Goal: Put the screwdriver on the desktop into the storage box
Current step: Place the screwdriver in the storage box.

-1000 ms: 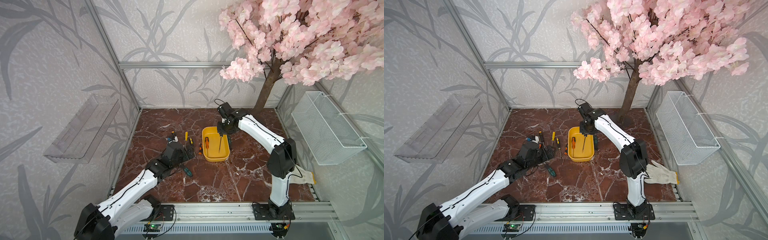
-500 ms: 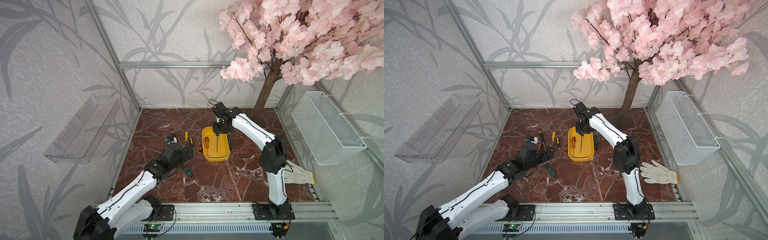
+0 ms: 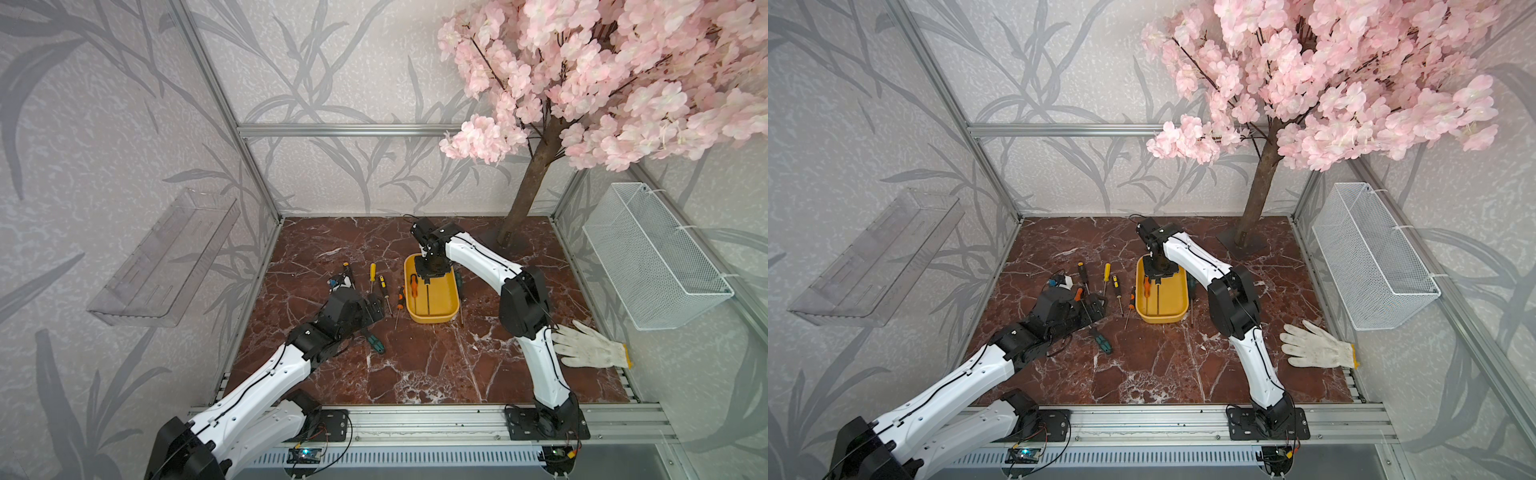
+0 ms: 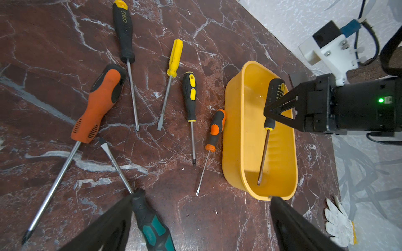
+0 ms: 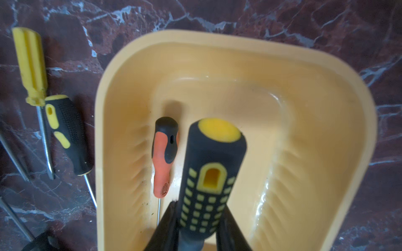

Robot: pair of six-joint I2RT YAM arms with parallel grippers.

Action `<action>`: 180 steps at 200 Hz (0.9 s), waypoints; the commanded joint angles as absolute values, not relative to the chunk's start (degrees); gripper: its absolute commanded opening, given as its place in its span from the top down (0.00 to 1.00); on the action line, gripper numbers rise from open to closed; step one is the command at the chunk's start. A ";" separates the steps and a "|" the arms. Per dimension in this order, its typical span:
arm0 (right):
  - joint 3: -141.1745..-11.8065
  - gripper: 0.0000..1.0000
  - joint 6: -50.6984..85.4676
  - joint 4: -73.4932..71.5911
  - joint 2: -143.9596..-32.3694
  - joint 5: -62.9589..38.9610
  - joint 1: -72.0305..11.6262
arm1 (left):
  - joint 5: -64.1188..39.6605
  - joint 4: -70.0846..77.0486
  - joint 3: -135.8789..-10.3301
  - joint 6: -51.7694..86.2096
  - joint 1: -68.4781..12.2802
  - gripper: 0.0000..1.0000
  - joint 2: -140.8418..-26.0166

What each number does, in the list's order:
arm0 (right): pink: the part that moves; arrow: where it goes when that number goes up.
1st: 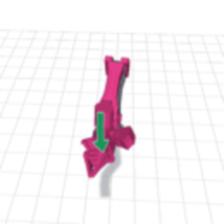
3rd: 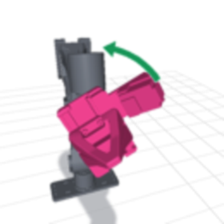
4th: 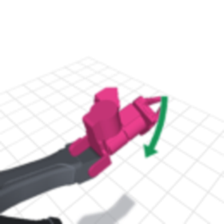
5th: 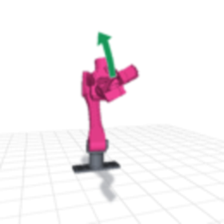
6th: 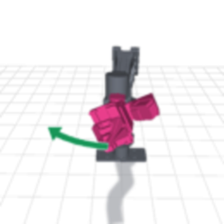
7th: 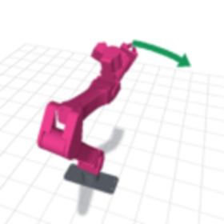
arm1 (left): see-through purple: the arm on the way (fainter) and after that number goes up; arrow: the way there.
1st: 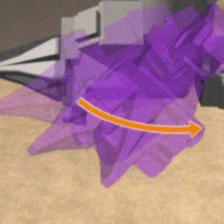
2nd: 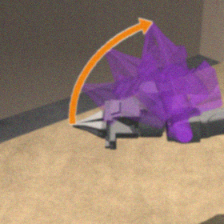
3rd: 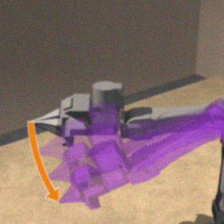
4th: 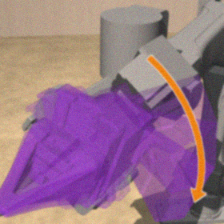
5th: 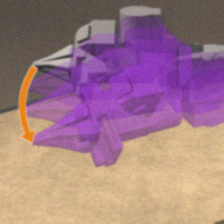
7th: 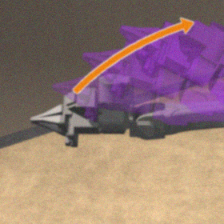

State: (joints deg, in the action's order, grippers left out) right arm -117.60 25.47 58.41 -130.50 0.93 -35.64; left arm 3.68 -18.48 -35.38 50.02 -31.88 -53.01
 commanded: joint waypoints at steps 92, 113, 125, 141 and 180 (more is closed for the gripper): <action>-119.96 0.71 25.58 58.10 -134.51 0.66 -36.06 | 5.01 -19.73 -34.74 50.27 -31.18 0.00 -52.27; -120.61 0.71 25.74 58.14 -135.00 0.62 -36.11 | 5.01 -19.78 -34.54 50.27 -31.11 0.00 -52.28; -120.67 0.70 25.75 58.18 -135.25 0.40 -36.21 | 5.10 -19.79 -34.48 50.34 -31.02 0.00 -52.21; -120.57 0.67 25.77 58.18 -135.36 0.45 -36.34 | 5.10 -19.82 -34.33 50.41 -30.90 0.00 -52.05; -120.21 0.67 25.77 58.19 -136.16 0.13 -36.82 | 5.03 -19.61 -34.12 50.45 -30.72 0.00 -52.08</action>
State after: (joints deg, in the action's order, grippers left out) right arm -119.22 25.50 58.00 -134.28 0.38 -36.10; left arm 4.27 -18.96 -34.63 50.15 -31.11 -52.80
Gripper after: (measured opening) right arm 0.334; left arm 0.998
